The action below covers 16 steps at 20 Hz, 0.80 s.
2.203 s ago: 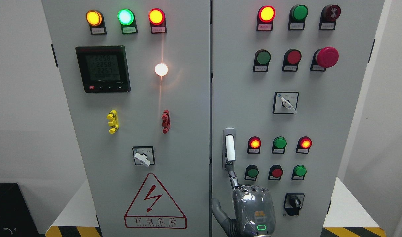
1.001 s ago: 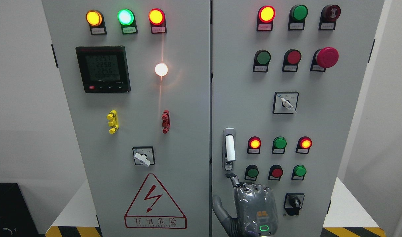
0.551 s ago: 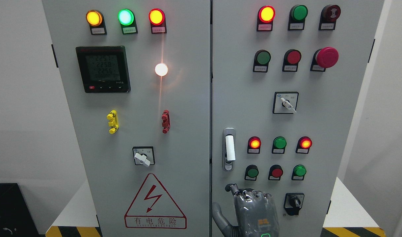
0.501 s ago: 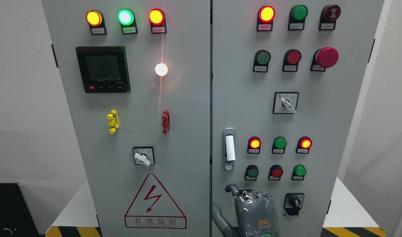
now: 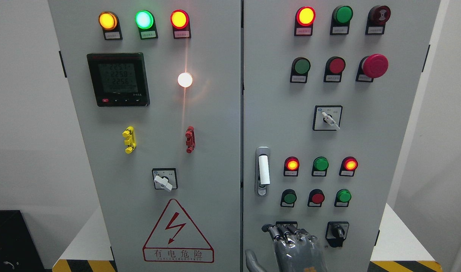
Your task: Release door handle
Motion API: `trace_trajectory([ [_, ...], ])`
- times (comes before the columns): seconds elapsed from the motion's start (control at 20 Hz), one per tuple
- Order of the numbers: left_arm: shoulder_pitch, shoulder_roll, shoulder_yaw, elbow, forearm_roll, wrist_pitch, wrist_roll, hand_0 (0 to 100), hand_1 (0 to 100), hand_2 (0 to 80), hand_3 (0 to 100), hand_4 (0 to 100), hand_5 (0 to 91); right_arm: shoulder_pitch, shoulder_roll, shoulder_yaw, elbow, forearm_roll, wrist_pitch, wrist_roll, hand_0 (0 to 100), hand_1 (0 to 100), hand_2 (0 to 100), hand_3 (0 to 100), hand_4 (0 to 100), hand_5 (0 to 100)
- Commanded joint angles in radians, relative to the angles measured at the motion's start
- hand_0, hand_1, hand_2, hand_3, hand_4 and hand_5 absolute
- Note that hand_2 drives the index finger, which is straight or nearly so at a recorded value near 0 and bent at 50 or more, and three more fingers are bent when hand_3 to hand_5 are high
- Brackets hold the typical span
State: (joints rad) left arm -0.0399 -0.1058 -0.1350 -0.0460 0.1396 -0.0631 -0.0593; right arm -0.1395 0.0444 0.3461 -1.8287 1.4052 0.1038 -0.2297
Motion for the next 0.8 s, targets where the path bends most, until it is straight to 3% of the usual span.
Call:
trace_trajectory([
  [0.0, 0.0, 0.0, 0.0, 0.0, 0.0, 0.0, -0.001, 12, 56, 0.0, 0, 0, 0.0, 0.011, -0.011, -0.004, -0.056, -0.008, -0.007, -0.003, 27, 15, 61, 60, 58, 65],
  [0.15, 0.0, 0.0, 0.0, 0.0, 0.0, 0.0, -0.001, 12, 56, 0.0, 0, 0, 0.0, 0.009, -0.009, -0.004, -0.069, -0.008, -0.01, -0.003, 21, 12, 70, 69, 62, 68],
  [0.55, 0.0, 0.0, 0.0, 0.0, 0.0, 0.0, -0.001, 12, 56, 0.0, 0, 0, 0.0, -0.003, 0.003, -0.006, -0.087, -0.005, -0.007, 0.015, 17, 5, 86, 89, 73, 73],
  [0.75, 0.0, 0.0, 0.0, 0.0, 0.0, 0.0, -0.001, 12, 56, 0.0, 0, 0, 0.0, -0.034, 0.018, -0.007, -0.084, 0.008, -0.006, 0.033, 17, 5, 93, 96, 80, 81],
])
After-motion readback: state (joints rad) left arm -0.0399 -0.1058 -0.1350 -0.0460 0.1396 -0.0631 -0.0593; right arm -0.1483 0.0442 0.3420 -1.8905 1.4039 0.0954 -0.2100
